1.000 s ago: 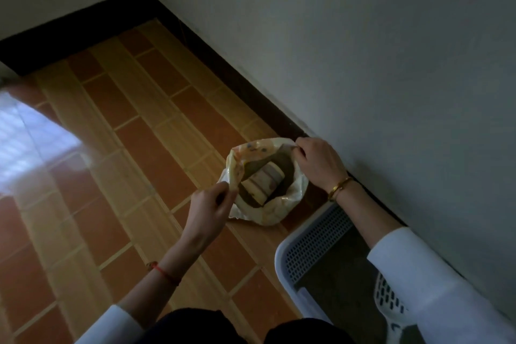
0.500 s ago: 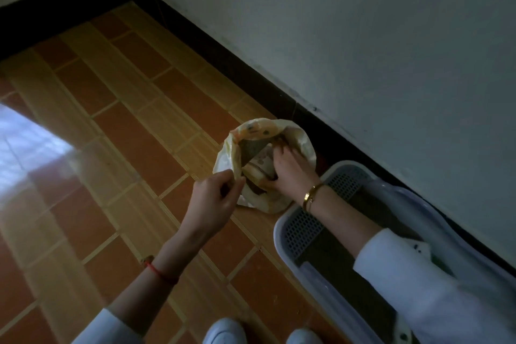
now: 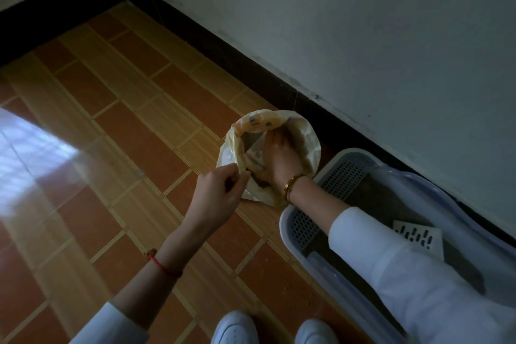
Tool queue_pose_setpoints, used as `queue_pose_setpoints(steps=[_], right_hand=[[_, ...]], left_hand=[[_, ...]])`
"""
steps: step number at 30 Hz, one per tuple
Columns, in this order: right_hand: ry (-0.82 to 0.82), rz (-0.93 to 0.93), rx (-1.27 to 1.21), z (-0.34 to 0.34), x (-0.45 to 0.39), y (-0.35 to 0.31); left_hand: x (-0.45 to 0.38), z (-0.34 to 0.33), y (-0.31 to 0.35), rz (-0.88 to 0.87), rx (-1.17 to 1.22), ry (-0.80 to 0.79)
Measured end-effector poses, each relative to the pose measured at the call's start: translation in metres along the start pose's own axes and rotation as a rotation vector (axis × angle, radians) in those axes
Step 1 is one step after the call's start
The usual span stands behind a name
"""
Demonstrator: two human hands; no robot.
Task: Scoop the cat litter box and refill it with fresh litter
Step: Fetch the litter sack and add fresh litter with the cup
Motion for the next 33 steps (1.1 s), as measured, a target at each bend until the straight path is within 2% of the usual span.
queue_pose_setpoints(steps=[3, 6, 9, 13, 17, 21, 24, 27, 31, 33], right_hand=[[-0.190, 0.034, -0.212, -0.005, 0.009, -0.003], [-0.299, -0.034, -0.525, -0.003, 0.013, 0.015], [-0.424, -0.107, -0.639, -0.005, 0.021, 0.033], [-0.465, -0.179, -0.949, 0.003, 0.040, 0.057], [-0.473, -0.189, -1.266, 0.017, 0.066, 0.076], [-0.400, -0.157, -1.481, 0.038, 0.099, 0.091], [-0.288, -0.148, -1.530, 0.043, 0.128, 0.111], [-0.179, -0.217, -1.516, 0.035, 0.157, 0.138], [-0.040, -0.452, -1.256, 0.017, 0.192, 0.182], [-0.034, -0.484, -1.128, 0.011, 0.203, 0.195]], left_hand=[[0.001, -0.001, -0.003, 0.010, -0.012, 0.005], [0.002, -0.001, -0.005, 0.008, -0.024, 0.007], [0.002, -0.003, -0.001, 0.008, 0.005, 0.003], [0.005, -0.006, 0.004, 0.040, 0.124, 0.052], [0.012, -0.026, 0.015, 0.048, 0.169, 0.005], [0.016, -0.036, 0.021, 0.040, 0.144, 0.001], [0.017, -0.038, 0.024, 0.037, 0.124, -0.004], [0.019, -0.041, 0.028, 0.019, 0.102, -0.011], [0.023, -0.043, 0.030, 0.020, 0.107, -0.002], [0.024, -0.043, 0.030, 0.011, 0.092, 0.004]])
Point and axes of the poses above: each hand's wrist, its own x-axis away from the middle knuckle, its own z-axis out of the back of the hand, y = z × x, the point moved 9 cm from there along -x, towards the middle knuckle, and after that the axes turned 12 degrees about x, right-handed, at the moved point
